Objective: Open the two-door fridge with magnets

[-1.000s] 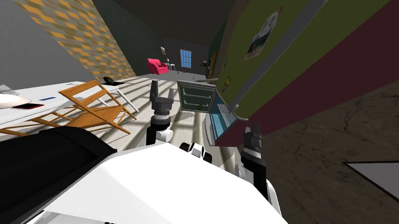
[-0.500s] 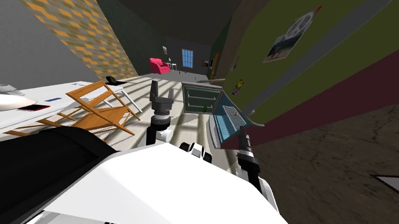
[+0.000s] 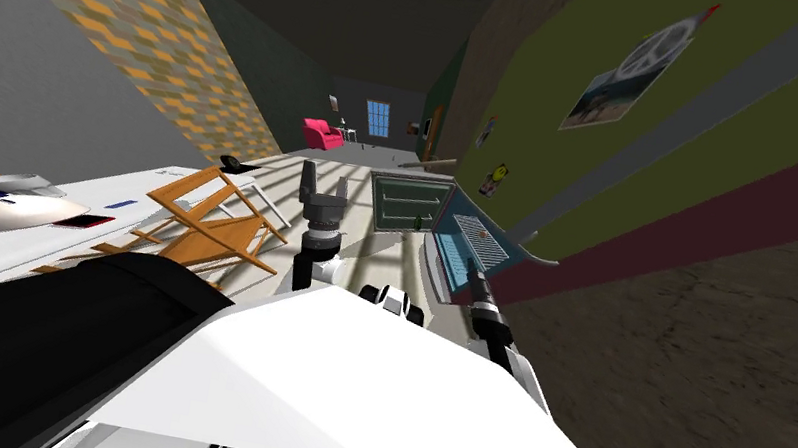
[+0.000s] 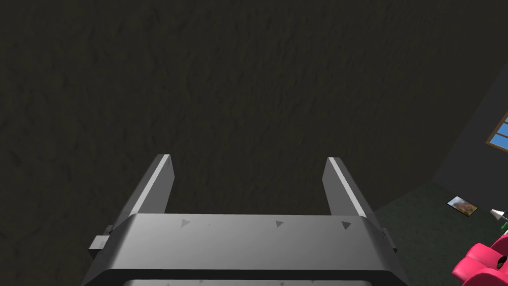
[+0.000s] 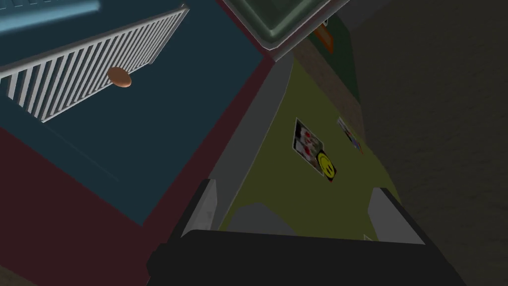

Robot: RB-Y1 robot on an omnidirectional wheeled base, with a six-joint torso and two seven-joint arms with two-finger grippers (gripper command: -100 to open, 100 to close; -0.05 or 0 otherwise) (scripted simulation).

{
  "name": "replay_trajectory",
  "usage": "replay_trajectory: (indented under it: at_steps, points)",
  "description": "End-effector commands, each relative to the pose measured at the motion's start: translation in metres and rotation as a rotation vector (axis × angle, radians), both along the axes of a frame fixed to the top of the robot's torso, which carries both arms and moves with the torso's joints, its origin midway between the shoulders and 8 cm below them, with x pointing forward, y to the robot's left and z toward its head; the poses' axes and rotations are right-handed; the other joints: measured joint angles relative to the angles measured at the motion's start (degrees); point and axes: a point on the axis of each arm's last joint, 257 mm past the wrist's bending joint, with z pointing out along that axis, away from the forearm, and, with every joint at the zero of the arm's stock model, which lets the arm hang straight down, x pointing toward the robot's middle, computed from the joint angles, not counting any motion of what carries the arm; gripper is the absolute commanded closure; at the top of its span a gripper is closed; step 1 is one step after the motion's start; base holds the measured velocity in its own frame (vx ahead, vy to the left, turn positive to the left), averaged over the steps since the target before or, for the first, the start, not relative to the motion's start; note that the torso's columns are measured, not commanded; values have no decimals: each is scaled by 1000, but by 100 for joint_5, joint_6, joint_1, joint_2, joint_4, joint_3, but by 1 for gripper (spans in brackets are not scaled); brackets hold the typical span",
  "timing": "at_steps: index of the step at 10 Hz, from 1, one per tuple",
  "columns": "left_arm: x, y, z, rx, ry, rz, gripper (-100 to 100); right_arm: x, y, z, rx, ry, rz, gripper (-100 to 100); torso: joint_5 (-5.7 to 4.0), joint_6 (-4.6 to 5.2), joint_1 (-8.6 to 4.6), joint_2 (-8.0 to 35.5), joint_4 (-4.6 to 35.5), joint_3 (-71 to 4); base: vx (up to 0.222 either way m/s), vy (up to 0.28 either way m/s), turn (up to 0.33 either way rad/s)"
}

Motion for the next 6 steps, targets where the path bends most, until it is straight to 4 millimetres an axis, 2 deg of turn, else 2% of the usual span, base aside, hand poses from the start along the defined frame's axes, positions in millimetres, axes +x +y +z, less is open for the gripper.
replay_trajectory:
  at_steps: [1, 2, 3, 4, 5, 6]
  points:
    - [0, 0, 0, 0, 0, 0, 0, -8, -7, -36, -122, 102, -19, -100, -4, 3, -28, 18, 4, 8, 34, 203, 41]
    - [0, 0, 0, 0, 0, 0, 0, -8, -10, -38, -137, 110, -27, -100, -9, 1, -31, 16, 5, 10, 20, 166, 14]
    - [0, 0, 0, 0, 0, 0, 0, -12, -16, -60, -209, 170, -34, -100, -10, 2, -44, 19, 5, 11, -5, 202, 42]
    - [0, 0, 0, 0, 0, 0, 0, -13, -18, -61, -228, 176, -41, -100, -7, 1, -24, 20, 5, 12, 1, 184, 23]
    - [0, 0, 0, 0, 0, 0, 0, -18, -26, -81, -303, 234, -48, -100, -5, 3, -27, 17, 5, 9, 26, 219, 47]
    - [0, 0, 0, 0, 0, 0, 0, -19, -29, -82, -322, 239, -54, -100, -4, 1, -14, 4, 1, 3, 36, 184, 22]
